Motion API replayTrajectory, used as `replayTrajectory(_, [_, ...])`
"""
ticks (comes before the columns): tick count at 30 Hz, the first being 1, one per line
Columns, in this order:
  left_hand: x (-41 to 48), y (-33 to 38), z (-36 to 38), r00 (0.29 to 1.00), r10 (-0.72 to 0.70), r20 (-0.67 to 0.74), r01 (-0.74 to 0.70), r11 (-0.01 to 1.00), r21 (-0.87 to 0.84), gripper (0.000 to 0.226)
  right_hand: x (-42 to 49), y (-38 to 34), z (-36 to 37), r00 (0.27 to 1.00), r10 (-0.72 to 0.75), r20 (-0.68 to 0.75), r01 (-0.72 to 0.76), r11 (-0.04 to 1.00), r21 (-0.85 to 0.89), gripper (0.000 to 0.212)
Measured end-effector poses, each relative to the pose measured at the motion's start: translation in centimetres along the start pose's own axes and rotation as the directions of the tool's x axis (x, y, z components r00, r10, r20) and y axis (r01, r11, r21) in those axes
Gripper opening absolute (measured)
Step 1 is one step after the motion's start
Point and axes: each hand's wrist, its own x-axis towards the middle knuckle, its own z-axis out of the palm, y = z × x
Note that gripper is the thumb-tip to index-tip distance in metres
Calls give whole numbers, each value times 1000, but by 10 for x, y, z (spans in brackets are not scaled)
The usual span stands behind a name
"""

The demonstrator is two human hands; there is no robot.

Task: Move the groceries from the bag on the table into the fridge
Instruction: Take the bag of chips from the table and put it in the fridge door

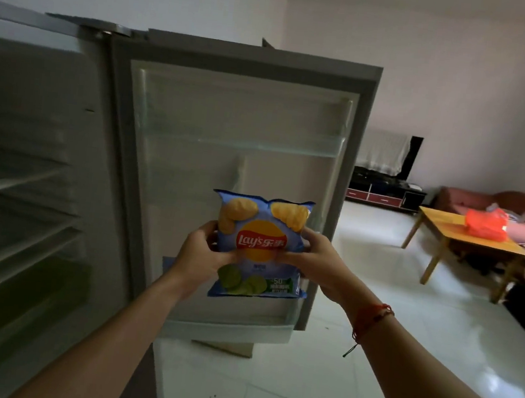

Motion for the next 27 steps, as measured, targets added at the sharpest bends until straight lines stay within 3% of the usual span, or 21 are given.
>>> replayTrajectory(8, [20,8,30,999,7,32,-6,1000,-31,42,8,3,-35,999,7,-46,-7,1000,-6,50])
replayTrajectory(18, [63,30,50,997,57,-52,-54,997,47,43,46,-11,-53,993,-69,-91,71,997,29,66])
replayTrajectory(27, [117,42,61,993,76,-88,-69,994,83,41,101,-19,-68,985,-99,-140,104,994,25,65])
